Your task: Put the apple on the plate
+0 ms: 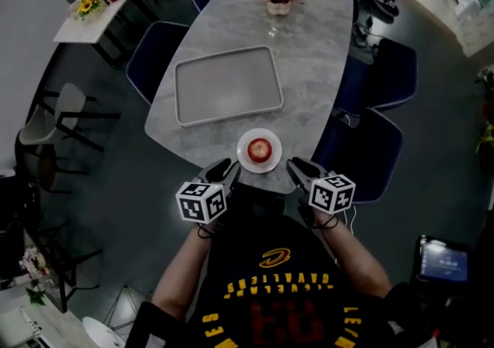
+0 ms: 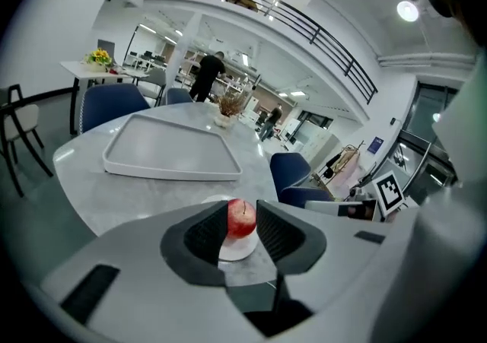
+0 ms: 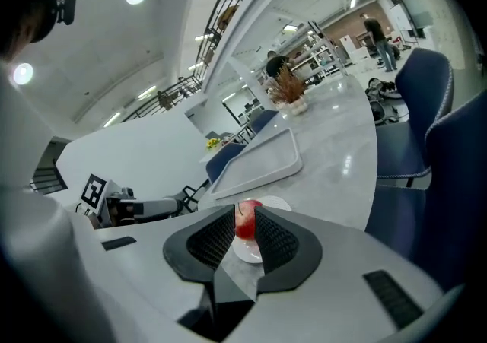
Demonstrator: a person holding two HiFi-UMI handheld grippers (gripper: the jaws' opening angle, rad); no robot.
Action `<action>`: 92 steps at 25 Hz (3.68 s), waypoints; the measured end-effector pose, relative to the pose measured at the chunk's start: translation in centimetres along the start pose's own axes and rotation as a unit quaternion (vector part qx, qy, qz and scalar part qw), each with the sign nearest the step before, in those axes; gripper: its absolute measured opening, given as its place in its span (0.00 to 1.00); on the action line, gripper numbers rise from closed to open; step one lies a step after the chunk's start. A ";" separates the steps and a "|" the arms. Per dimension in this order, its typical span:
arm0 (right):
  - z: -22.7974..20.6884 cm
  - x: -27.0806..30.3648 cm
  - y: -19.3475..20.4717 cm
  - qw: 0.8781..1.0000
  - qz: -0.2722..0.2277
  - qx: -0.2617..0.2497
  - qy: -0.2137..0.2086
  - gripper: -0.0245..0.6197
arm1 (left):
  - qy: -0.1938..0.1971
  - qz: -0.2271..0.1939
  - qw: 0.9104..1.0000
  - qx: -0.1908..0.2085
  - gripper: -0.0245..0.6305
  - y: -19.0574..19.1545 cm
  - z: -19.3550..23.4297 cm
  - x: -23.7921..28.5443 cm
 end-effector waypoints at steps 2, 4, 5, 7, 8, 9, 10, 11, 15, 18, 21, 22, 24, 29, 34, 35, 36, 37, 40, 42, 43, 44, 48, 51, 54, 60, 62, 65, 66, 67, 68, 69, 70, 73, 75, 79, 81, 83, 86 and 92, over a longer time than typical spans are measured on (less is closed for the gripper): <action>-1.2 1.0 0.9 1.000 0.008 0.019 0.021 0.16 | 0.007 0.026 1.000 0.005 0.20 0.2 1.1 1.9; -2.2 1.9 1.7 0.998 0.014 0.039 0.039 0.16 | 0.012 0.053 0.998 0.011 0.20 0.4 2.1 3.8; -2.7 2.3 2.1 0.998 0.017 0.048 0.048 0.16 | 0.013 0.066 0.998 0.013 0.20 0.5 2.6 4.7; -3.9 3.0 2.7 0.996 0.023 0.063 0.063 0.16 | 0.016 0.092 0.995 0.019 0.20 0.8 3.4 6.7; -4.5 3.4 3.0 0.995 0.027 0.070 0.071 0.16 | 0.016 0.104 0.994 0.022 0.20 1.0 3.8 7.7; -5.1 3.8 3.5 0.993 0.031 0.078 0.078 0.16 | 0.015 0.115 0.993 0.024 0.20 1.2 4.3 8.6; -5.6 4.2 4.0 0.992 0.035 0.086 0.085 0.16 | 0.014 0.126 0.992 0.022 0.20 1.5 4.9 9.4; -6.0 4.5 4.5 0.991 0.038 0.095 0.091 0.16 | 0.013 0.137 0.990 0.017 0.20 1.8 5.4 10.0; -6.7 5.6 5.4 0.985 0.039 0.123 0.114 0.16 | 0.023 0.170 0.985 -0.006 0.20 2.7 6.6 11.9; -7.3 6.1 5.6 0.983 0.043 0.129 0.125 0.16 | 0.028 0.190 0.981 0.004 0.20 3.3 6.8 12.9; -7.7 6.4 6.2 0.980 0.050 0.148 0.126 0.16 | 0.037 0.208 0.977 0.000 0.20 4.1 6.6 13.4; -7.9 6.4 6.4 0.979 0.051 0.154 0.126 0.16 | 0.041 0.214 0.976 -0.004 0.20 4.3 6.5 13.5; -8.0 6.4 6.5 0.977 0.047 0.165 0.126 0.16 | 0.046 0.224 0.974 -0.010 0.20 4.7 6.4 13.7; -8.1 6.4 6.7 0.974 0.041 0.188 0.121 0.16 | 0.049 0.237 0.970 -0.009 0.17 4.9 6.6 13.8; -8.1 6.6 6.5 0.973 0.048 0.195 0.115 0.16 | 0.055 0.245 0.968 -0.008 0.15 4.8 6.7 14.0; -8.0 6.7 6.5 0.973 0.049 0.195 0.114 0.14 | 0.057 0.245 0.968 -0.009 0.15 4.8 6.6 14.1; -8.0 6.7 6.5 0.973 0.049 0.196 0.115 0.11 | 0.059 0.247 0.967 -0.010 0.14 4.9 6.6 14.1; -8.1 6.7 6.5 0.972 0.048 0.197 0.117 0.11 | 0.061 0.248 0.967 -0.011 0.14 4.9 6.5 14.2; -8.2 6.5 6.6 0.970 0.042 0.208 0.122 0.11 | 0.066 0.250 0.966 -0.022 0.12 5.1 6.3 14.3; -8.2 6.6 6.5 0.968 0.040 0.214 0.122 0.10 | 0.071 0.252 0.965 -0.031 0.12 5.1 6.5 14.4; -8.2 6.6 6.5 0.968 0.040 0.216 0.122 0.10 | 0.073 0.253 0.964 -0.037 0.11 5.1 6.6 14.4; -8.1 6.6 6.4 0.968 0.040 0.218 0.122 0.10 | 0.073 0.254 0.963 -0.043 0.11 5.0 6.7 14.4; -7.6 7.0 6.0 0.967 0.042 0.222 0.119 0.09 | 0.074 0.263 0.959 -0.076 0.10 4.9 7.4 14.2; -7.0 7.4 5.5 0.967 0.042 0.227 0.111 0.09 | 0.083 0.263 0.956 -0.103 0.10 4.4 7.9 13.5; -6.3 7.8 4.7 0.966 0.037 0.237 0.097 0.09 | 0.094 0.257 0.954 -0.124 0.10 3.5 8.4 12.8; -4.6 9.4 1.9 0.966 0.020 0.252 0.059 0.09 | 0.122 0.226 0.947 -0.193 0.08 0.3 10.0 11.2; -4.0 10.1 0.8 0.966 0.015 0.254 0.044 0.09 | 0.133 0.211 0.945 -0.211 0.08 -1.2 10.5 10.7; -3.2 11.5 -1.0 0.964 0.002 0.266 0.017 0.09 | 0.152 0.190 0.941 -0.236 0.07 -3.7 11.4 10.2; -3.0 12.0 -1.7 0.963 -0.003 0.270 0.008 0.09 | 0.159 0.184 0.939 -0.243 0.07 -4.5 11.7 10.2; -2.8 12.5 -2.4 0.962 -0.009 0.272 -0.002 0.09 | 0.166 0.178 0.938 -0.248 0.07 -5.3 11.9 10.1; -2.5 13.0 -3.3 0.962 -0.016 0.271 -0.015 0.08 | 0.172 0.172 0.937 -0.251 0.07 -6.1 12.2 10.0; -2.1 13.6 -4.2 0.963 -0.023 0.266 -0.032 0.08 | 0.177 0.166 0.936 -0.254 0.07 -6.9 12.4 9.9; -1.8 14.2 -5.1 0.965 -0.029 0.257 -0.047 0.08 | 0.182 0.161 0.936 -0.255 0.07 -7.7 12.7 9.8; -1.3 15.6 -7.5 0.969 -0.038 0.236 -0.067 0.08 | 0.193 0.147 0.934 -0.260 0.07 -10.1 13.6 9.9; -1.3 16.5 -8.9 0.970 -0.041 0.229 -0.074 0.08 | 0.200 0.140 0.933 -0.263 0.07 -11.5 14.3 10.3; -1.9 18.0 -11.2 0.972 -0.041 0.217 -0.079 0.08 | 0.212 0.136 0.930 -0.269 0.07 -13.6 15.5 11.4; -2.6 18.4 -11.7 0.970 -0.039 0.234 -0.059 0.08 | 0.215 0.137 0.929 -0.269 0.07 -14.5 16.0 12.1; -3.4 19.1 -12.3 0.966 -0.038 0.252 -0.038 0.08 | 0.216 0.137 0.928 -0.270 0.07 -15.5 16.7 13.0; -4.3 20.9 -13.5 0.965 -0.042 0.254 -0.040 0.08 | 0.214 0.137 0.929 -0.271 0.07 -16.8 17.7 14.8; -6.4 22.6 -14.0 0.958 -0.035 0.284 -0.017 0.08 | 0.199 0.145 0.932 -0.266 0.07 -17.7 18.8 17.5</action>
Point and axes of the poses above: the fingertips, and each gripper's own axes: x forward along the fingers, z to its left, y out of its underside, the point moved 4 cm from there along -x, backward along the fingers, and after that the axes turned 10 degrees about -y, right-handed, at the moved point
